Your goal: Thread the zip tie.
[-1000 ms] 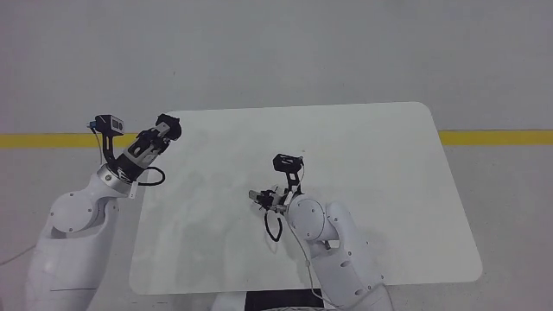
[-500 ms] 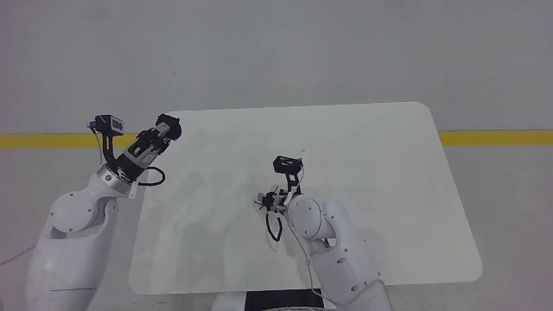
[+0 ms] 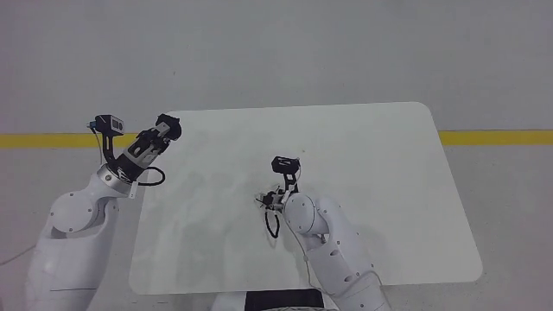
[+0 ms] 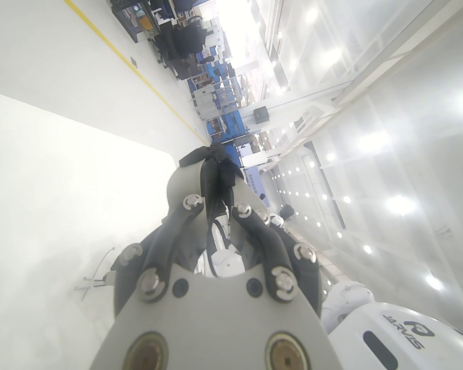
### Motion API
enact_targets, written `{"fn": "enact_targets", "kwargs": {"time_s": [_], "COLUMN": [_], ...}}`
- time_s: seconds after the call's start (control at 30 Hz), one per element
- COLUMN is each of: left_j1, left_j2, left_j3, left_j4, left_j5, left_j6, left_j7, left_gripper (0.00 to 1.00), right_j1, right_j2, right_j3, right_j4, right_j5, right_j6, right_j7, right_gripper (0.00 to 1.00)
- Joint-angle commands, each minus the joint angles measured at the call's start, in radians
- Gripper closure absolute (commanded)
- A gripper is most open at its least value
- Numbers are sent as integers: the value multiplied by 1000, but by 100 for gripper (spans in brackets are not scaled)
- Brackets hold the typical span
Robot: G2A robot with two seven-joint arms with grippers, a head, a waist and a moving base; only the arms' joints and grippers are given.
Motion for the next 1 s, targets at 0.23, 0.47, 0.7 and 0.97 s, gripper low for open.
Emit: {"fn": "enact_targets", "kwargs": {"time_s": [0.23,0.47,0.7,0.97], "left_j1": [0,0,0,0], "left_j2": [0,0,0,0], "left_j3": [0,0,0,0], "left_j4": [0,0,0,0], "left_j5": [0,0,0,0], "left_j6": [0,0,0,0], "left_j7": [0,0,0,0], "left_gripper": [100,100,100,100], "right_j1": [16,25,38,43], "right_j2": [-4,-6,-6,-7], "right_j3": [-11,-25,-58,-77], "right_j4": [21,43,61,69], "right_j5": [-47,-64,-99,-155], "right_j6": [0,0,0,0], "right_j7": [7,2,-6,-5], "right_gripper": [64,67,69,77]}}
